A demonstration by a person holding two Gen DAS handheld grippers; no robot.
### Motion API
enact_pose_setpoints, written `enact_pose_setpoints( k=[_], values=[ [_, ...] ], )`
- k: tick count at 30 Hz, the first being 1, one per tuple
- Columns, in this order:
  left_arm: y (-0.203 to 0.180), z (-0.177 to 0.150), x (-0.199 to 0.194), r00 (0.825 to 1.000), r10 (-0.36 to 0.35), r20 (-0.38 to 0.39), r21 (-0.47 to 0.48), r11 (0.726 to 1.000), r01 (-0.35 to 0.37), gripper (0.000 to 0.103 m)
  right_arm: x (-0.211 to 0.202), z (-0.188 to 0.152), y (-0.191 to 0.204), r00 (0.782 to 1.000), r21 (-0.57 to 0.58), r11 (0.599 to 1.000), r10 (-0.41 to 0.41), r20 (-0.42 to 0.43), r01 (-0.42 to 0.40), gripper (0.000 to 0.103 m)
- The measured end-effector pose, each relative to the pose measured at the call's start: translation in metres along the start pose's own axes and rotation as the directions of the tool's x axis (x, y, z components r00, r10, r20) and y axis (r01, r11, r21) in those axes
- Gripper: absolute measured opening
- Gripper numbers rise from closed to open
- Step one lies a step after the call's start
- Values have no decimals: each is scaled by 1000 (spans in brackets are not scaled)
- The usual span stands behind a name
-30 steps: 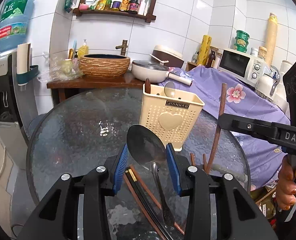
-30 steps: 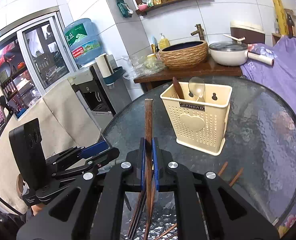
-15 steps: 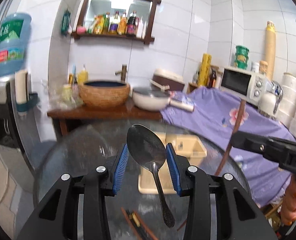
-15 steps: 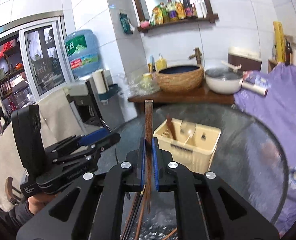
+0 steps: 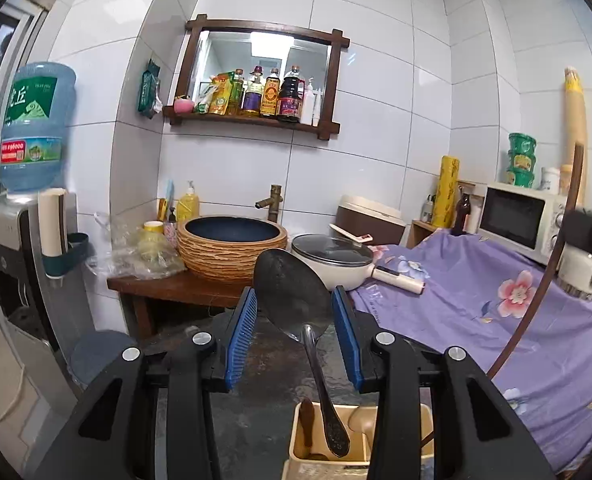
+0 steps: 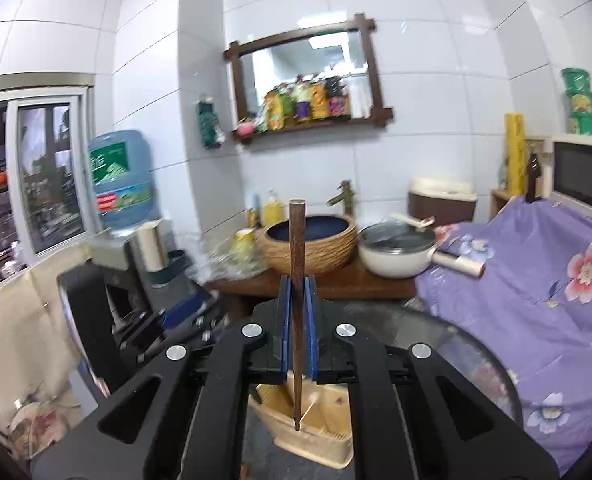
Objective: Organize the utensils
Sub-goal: 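Lower the metal spoon and chopstick into the caddy and open both tools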
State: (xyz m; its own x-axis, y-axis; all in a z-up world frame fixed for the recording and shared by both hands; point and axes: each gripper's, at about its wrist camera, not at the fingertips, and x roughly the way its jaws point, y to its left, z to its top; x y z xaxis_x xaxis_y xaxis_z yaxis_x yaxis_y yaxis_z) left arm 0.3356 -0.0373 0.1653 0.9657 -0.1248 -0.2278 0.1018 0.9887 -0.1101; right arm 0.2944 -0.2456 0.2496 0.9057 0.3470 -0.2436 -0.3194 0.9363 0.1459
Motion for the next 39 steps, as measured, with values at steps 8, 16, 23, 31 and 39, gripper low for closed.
enact_pose_setpoints(
  k=[8, 16, 23, 31, 39],
  values=[
    [-8, -31, 20, 1000, 24, -20, 39, 999, -23, 38, 34, -29, -17, 997, -8, 998, -69, -32, 69, 8],
    [-6, -61, 30, 996, 27, -80, 71, 997, -21, 38, 63, -76, -25, 990, 13, 998, -65, -123, 67, 8],
    [-8, -77, 38, 992, 14, -126, 90, 996, -3, 38, 76, -104, -21, 982, -2, 998, -61, -180, 62, 8],
    [-6, -87, 39, 988, 7, -153, 93, 996, 7, 44, 79, -117, -24, 979, 6, 998, -61, -196, 64, 8],
    [-3, -87, 24, 991, -9, -133, 71, 997, 19, 74, 72, -123, -32, 979, 30, 998, -55, -196, 62, 14]
  ],
)
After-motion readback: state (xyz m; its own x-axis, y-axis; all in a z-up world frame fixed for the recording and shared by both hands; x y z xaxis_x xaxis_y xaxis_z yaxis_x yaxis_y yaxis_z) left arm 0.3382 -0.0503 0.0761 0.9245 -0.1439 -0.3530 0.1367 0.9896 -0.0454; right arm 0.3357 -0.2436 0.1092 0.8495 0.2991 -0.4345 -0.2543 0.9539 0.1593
